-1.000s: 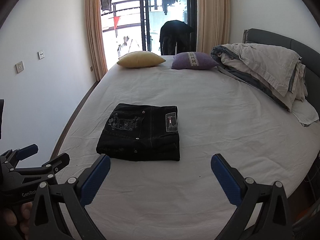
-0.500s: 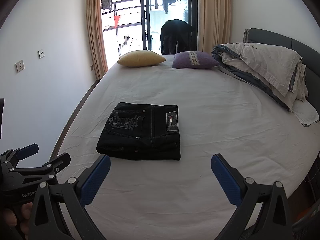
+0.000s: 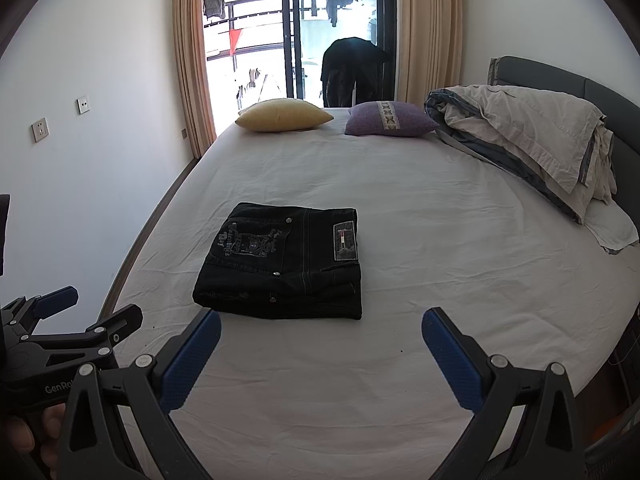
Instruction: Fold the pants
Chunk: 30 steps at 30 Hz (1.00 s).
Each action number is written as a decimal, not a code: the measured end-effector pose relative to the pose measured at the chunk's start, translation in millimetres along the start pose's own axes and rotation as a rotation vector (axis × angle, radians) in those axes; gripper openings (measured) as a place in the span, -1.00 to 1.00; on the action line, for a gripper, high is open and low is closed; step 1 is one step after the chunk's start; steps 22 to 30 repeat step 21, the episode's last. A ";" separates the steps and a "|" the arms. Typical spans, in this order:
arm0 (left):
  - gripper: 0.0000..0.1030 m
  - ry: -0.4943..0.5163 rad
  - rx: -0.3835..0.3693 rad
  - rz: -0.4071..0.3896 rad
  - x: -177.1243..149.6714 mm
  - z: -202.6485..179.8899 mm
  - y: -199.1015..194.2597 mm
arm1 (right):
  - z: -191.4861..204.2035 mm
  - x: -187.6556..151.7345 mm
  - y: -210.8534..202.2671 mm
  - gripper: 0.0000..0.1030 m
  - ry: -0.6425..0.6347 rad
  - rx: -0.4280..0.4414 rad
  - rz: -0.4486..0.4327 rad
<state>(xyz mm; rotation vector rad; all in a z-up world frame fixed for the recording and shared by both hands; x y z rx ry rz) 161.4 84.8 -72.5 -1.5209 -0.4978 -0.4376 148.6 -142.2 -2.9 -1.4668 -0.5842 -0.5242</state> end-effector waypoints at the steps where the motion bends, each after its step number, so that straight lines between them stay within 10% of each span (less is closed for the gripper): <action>1: 1.00 -0.001 0.001 0.000 0.3 0.4 -0.3 | 0.1 0.0 -0.1 1.00 0.000 0.000 0.000; 30: 1.00 0.008 0.017 -0.011 -2.6 0.0 -0.5 | 0.9 -7.9 3.0 1.00 0.001 -0.001 0.008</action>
Point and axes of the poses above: each gripper's, at about its wrist camera, not at the fingertips, and y roughly the way its jaws point, z to its left, x to its top, the point moved 8 cm from there along y, roughly the way its jaws point, and after that the axes turned 7 degrees about z, right-handed, at the moved point
